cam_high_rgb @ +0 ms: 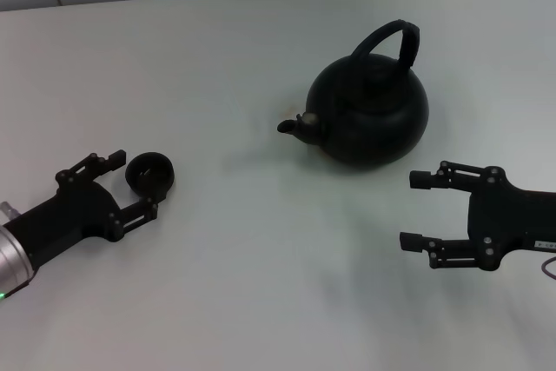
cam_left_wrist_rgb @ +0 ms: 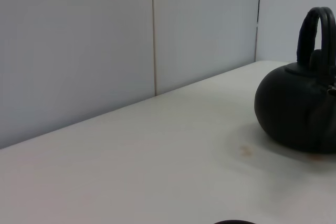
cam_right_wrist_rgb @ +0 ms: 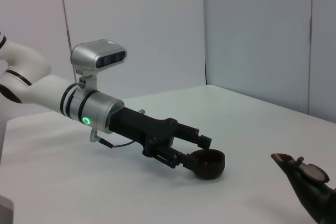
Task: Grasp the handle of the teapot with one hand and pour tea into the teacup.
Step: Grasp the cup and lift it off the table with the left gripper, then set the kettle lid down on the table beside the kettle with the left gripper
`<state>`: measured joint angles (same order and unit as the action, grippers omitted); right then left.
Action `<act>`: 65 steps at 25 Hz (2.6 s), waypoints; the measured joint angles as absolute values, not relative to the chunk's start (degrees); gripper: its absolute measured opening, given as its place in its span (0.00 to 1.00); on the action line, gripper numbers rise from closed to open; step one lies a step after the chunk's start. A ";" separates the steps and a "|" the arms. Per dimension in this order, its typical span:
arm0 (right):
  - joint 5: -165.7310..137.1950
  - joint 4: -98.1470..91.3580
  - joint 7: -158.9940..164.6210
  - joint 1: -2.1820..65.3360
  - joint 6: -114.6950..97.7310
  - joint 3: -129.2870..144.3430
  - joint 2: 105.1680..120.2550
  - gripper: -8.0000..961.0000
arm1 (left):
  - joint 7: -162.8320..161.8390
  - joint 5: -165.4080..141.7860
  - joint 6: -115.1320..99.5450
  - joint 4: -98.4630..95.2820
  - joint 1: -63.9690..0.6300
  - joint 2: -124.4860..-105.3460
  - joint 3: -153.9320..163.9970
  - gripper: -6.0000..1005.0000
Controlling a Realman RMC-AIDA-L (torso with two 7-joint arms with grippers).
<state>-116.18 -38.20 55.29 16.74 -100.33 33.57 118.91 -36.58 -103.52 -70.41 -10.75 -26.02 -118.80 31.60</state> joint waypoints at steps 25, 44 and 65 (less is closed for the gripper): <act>-116.10 -38.32 55.35 17.31 -100.42 33.58 118.91 0.85 | -36.21 -103.62 -68.01 -9.69 -27.84 -118.99 32.26 0.69; -116.10 -38.31 55.37 17.26 -100.71 32.86 118.91 0.85 | -35.82 -103.51 -70.79 -5.51 -33.16 -119.10 33.03 0.71; -114.86 -38.24 55.37 16.78 -101.16 32.96 118.91 0.85 | -30.17 -103.56 -65.93 1.50 -37.70 -119.18 32.65 0.74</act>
